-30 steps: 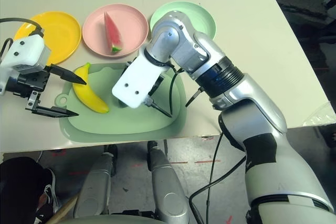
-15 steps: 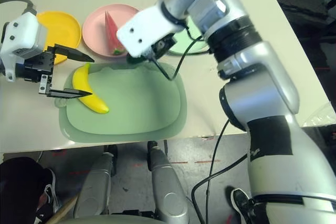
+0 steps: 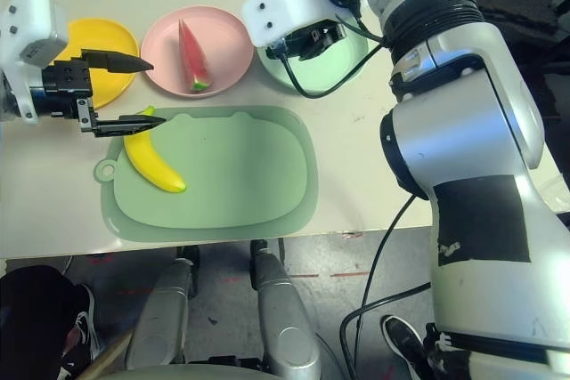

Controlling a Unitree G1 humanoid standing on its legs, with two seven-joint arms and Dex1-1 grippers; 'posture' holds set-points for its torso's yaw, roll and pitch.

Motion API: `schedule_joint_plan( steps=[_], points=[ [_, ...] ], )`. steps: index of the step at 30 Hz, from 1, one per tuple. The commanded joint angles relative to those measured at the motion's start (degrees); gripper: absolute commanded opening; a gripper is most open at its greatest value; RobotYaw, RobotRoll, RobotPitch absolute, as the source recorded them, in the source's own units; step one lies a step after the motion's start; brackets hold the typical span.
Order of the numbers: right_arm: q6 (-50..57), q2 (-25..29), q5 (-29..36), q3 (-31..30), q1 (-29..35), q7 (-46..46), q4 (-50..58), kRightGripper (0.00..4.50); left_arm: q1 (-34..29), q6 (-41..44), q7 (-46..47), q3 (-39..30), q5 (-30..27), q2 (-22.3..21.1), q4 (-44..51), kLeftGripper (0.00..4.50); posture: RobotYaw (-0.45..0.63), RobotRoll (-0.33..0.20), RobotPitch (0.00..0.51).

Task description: Place the fruits into color-matched plates.

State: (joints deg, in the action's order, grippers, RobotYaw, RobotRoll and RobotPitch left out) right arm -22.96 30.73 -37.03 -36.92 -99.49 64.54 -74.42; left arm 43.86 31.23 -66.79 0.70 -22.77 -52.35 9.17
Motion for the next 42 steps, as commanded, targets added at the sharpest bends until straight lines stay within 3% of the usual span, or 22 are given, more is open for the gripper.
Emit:
schedule_joint_plan(
  steps=[1,8,12,15,19,24,28,31,33,37,42],
  points=[
    [1.20,0.14,-2.23,-0.61,1.86,-3.60,-1.52,2.97,-0.82,-0.06,-0.50,-0.36,-0.26,-0.98,1.86,4.50,-0.01,0.000,0.406],
    [2.23,0.82,-4.29,-0.12,4.35,-9.30,-2.76,2.97,-1.33,-0.18,-0.91,-0.49,-0.54,-1.67,1.86,4.50,-0.01,0.000,0.411],
    [1.30,1.37,-3.20,1.21,4.06,-8.72,-2.49,4.36,-1.65,-0.29,-1.38,-0.51,-0.60,-2.10,1.87,4.50,-0.02,0.000,0.415],
    [0.58,2.34,-2.23,2.53,2.81,-7.69,-1.95,4.48,-1.84,-0.82,-1.91,-0.63,-0.51,-2.42,1.46,4.50,-0.01,0.000,0.420],
    [1.46,3.24,3.79,8.31,0.27,0.78,-0.24,4.48,-2.21,-3.07,-3.13,-1.00,0.45,-3.56,-1.04,4.50,0.00,0.000,0.424],
    [11.99,4.21,17.91,19.97,-0.57,17.12,6.35,4.48,-1.80,-9.36,-9.20,-1.69,0.05,-5.89,-6.14,4.50,0.00,0.000,0.431],
    [26.27,6.61,28.98,26.77,9.01,26.83,20.66,4.48,-0.93,-17.03,-17.16,-1.75,-0.42,-6.85,-10.53,4.50,0.00,0.000,0.439],
    [48.46,9.79,39.30,29.85,20.11,27.96,39.13,4.48,1.40,-25.93,-23.87,0.40,2.66,-7.88,-15.54,4.50,0.03,0.000,0.439],
    [59.14,11.19,44.06,32.68,27.10,27.30,51.17,4.48,4.19,-28.80,-25.55,2.30,1.69,-8.19,-17.84,4.50,0.04,0.000,0.440],
    [67.87,10.08,52.39,39.29,38.56,20.97,66.82,4.48,8.83,-39.84,-25.71,11.51,1.40,-12.03,-21.33,4.50,0.05,0.000,0.441],
    [69.19,6.19,61.17,46.05,53.02,13.32,79.81,4.48,14.69,-52.72,-25.71,22.90,0.67,-14.20,-22.57,4.50,0.05,0.000,0.440]
  ],
)
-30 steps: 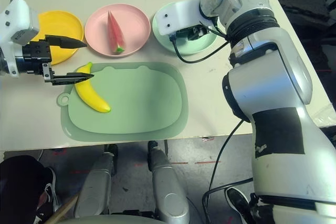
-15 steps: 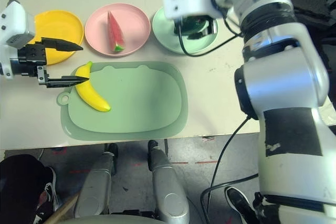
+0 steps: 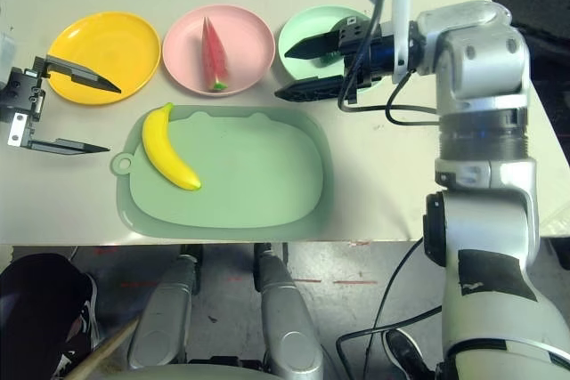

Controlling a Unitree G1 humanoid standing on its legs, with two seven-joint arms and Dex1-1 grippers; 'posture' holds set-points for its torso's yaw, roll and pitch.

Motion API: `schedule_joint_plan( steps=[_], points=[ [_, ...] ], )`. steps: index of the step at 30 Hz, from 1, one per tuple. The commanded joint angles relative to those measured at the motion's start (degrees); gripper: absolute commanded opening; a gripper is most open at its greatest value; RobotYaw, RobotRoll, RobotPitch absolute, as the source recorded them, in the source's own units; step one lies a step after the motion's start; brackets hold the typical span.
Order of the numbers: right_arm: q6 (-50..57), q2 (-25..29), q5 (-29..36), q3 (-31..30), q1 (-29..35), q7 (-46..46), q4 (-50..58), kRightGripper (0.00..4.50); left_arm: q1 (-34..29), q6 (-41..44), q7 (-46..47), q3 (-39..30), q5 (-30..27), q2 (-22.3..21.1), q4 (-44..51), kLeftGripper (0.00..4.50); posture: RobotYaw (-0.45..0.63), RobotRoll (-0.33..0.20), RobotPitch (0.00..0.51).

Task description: Place the fruits into color-matched plates.

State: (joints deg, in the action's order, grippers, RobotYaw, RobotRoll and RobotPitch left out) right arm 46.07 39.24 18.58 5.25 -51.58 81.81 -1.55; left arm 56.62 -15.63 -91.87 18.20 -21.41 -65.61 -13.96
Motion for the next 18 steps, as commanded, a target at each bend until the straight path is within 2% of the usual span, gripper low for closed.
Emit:
schedule_joint_plan(
  steps=[1,5,10,14,18],
  points=[
    [0.34,-4.18,8.05,5.94,7.45,-5.94,8.83,4.48,3.15,-7.02,-0.63,7.24,-1.30,-0.76,0.62,4.50,0.05,0.000,0.440],
    [-2.84,-7.17,12.02,8.42,14.79,-11.03,13.85,4.48,6.59,-7.52,-0.63,12.77,-5.62,-0.24,0.39,4.50,0.03,0.000,0.438],
    [-19.49,-7.72,9.46,5.40,25.94,-10.01,16.51,4.48,10.18,-10.91,-0.63,18.89,-5.90,0.44,-1.62,4.50,0.03,0.000,0.438],
    [-32.97,-9.32,8.43,4.67,32.93,-7.96,13.52,4.48,10.88,-14.68,-0.63,21.10,-3.33,2.77,-4.48,4.50,0.03,0.000,0.436],
    [-44.02,-10.52,7.71,4.74,36.95,-7.10,8.74,4.48,10.59,-14.86,-0.63,20.85,-0.34,6.29,-8.04,4.50,0.03,0.000,0.436]
  ],
)
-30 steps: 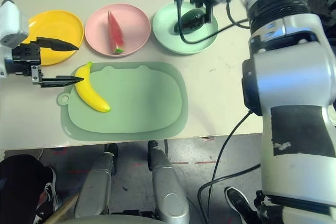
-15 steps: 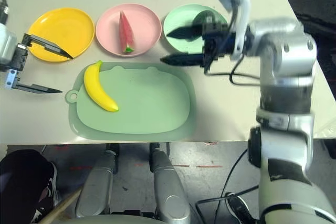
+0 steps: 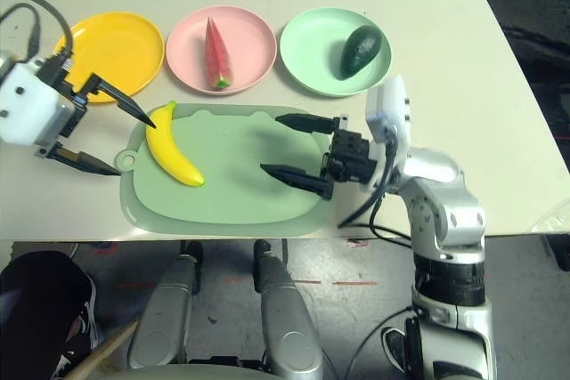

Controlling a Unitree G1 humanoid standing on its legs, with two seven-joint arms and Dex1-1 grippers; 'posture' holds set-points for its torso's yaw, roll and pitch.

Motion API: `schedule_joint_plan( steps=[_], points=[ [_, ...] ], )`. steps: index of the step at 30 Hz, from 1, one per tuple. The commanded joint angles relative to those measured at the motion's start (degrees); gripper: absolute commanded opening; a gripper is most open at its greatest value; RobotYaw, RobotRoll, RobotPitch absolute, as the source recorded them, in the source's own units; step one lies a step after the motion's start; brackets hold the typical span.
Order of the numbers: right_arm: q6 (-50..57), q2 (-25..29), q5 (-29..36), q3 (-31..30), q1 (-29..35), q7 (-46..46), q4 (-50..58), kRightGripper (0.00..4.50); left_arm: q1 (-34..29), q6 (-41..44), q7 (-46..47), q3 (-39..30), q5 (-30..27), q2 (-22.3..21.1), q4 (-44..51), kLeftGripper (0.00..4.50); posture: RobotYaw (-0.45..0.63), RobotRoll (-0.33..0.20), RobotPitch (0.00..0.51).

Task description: Place the fruits into color-matched plates.

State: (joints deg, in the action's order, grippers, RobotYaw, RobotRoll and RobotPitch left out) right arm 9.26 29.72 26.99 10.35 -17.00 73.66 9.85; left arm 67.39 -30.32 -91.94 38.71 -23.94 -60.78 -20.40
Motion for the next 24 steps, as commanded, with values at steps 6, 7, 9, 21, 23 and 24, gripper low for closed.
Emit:
schedule_joint_plan(
  steps=[6,7,9,21,23,24],
  points=[
    [-17.35,-1.14,-1.23,-1.92,5.95,1.93,-5.98,4.48,-0.70,-2.19,-0.56,-0.11,6.99,5.22,-4.66,4.50,0.01,0.000,0.429],
    [-17.28,-1.28,-0.90,-2.20,6.21,1.31,-5.74,4.48,-0.67,-2.35,-0.56,-0.27,7.47,5.90,-4.99,4.50,0.02,0.000,0.427],
    [-16.52,-1.62,-0.27,-2.62,6.45,-0.32,-4.98,4.48,-0.59,-2.57,-0.56,-0.54,8.33,7.05,-5.51,4.50,0.01,0.000,0.424],
    [-16.52,0.86,0.57,-5.02,4.94,-1.61,-4.63,4.50,-1.24,-4.31,-0.56,-0.30,12.62,8.72,-3.87,3.62,-0.01,0.000,0.408],
    [-15.90,0.82,0.91,-5.54,5.15,-2.24,-3.31,4.50,-1.49,-4.79,-0.56,-0.65,13.25,9.28,-3.92,2.90,-0.02,0.000,0.403],
    [-15.49,0.86,1.05,-5.77,5.28,-2.65,-2.56,4.50,-1.51,-5.17,-0.56,-0.82,13.76,9.57,-4.10,2.61,-0.02,0.000,0.398]
  ],
)
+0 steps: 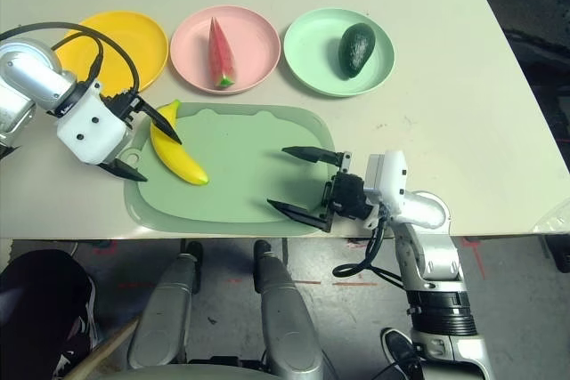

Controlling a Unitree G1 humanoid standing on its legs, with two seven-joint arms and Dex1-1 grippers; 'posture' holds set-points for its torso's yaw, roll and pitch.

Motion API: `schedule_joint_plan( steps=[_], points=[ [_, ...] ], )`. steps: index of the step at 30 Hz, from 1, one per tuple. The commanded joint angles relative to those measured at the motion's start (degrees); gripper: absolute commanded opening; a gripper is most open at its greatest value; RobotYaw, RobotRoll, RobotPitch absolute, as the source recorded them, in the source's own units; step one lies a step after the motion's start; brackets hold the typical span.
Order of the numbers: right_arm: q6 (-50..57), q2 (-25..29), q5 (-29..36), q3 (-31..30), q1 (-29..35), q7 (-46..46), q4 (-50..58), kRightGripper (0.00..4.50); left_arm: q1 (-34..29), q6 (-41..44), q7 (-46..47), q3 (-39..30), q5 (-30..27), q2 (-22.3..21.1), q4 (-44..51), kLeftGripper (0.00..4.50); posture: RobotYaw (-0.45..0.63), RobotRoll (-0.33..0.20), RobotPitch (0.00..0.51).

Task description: Place the fruits into color-matched plates.

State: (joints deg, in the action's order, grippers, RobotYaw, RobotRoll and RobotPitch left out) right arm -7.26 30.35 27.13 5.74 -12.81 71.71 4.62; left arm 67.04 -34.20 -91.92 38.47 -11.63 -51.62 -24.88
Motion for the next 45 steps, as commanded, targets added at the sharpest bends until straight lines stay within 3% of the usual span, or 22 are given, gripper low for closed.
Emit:
schedule_joint_plan(
  steps=[1,3,4,11,18,28,35,39,45],
  points=[
    [1.34,0.31,1.05,-1.34,1.15,-0.99,3.28,4.50,-1.10,-1.63,-0.58,-0.72,1.97,0.70,0.09,2.26,-0.02,0.000,0.398],
    [2.22,0.58,1.33,-1.51,1.01,-1.68,4.48,4.50,-0.83,-2.61,-0.58,-1.15,3.21,1.45,-1.03,1.58,-0.03,0.000,0.393],
    [2.65,0.71,1.51,-1.48,0.84,-2.00,4.91,4.50,-0.72,-2.99,-0.58,-1.34,3.66,1.74,-1.52,1.53,-0.03,0.000,0.393],
    [4.49,1.71,2.30,-1.14,-0.73,-3.83,5.90,4.50,-0.27,-4.20,-0.58,-1.73,4.54,2.34,-3.11,1.53,-0.04,0.000,0.387],
    [4.93,1.56,2.49,-2.09,-0.61,-4.16,6.38,4.50,0.48,-1.21,-0.58,-2.65,2.11,-0.03,-1.34,1.53,-0.02,0.000,0.388],
    [7.48,0.47,5.03,-1.20,0.78,-7.94,7.63,4.50,10.34,1.05,-0.58,-7.22,1.96,-3.64,-10.79,1.53,0.00,0.000,0.395],
    [10.39,-2.93,4.18,-2.81,0.84,-15.31,12.12,4.50,17.05,-6.15,3.28,-10.64,13.70,-2.47,-31.24,1.53,0.00,0.000,0.417],
    [12.72,-4.34,2.82,-4.31,1.43,-20.44,15.40,4.50,18.01,-9.82,18.02,-9.68,25.23,-2.34,-41.91,1.53,-0.01,0.000,0.422],
    [13.70,-4.96,2.05,-5.28,2.46,-23.62,16.69,4.50,16.41,-6.72,34.56,-10.27,33.47,0.81,-49.02,1.53,-0.01,0.000,0.416]
  ],
)
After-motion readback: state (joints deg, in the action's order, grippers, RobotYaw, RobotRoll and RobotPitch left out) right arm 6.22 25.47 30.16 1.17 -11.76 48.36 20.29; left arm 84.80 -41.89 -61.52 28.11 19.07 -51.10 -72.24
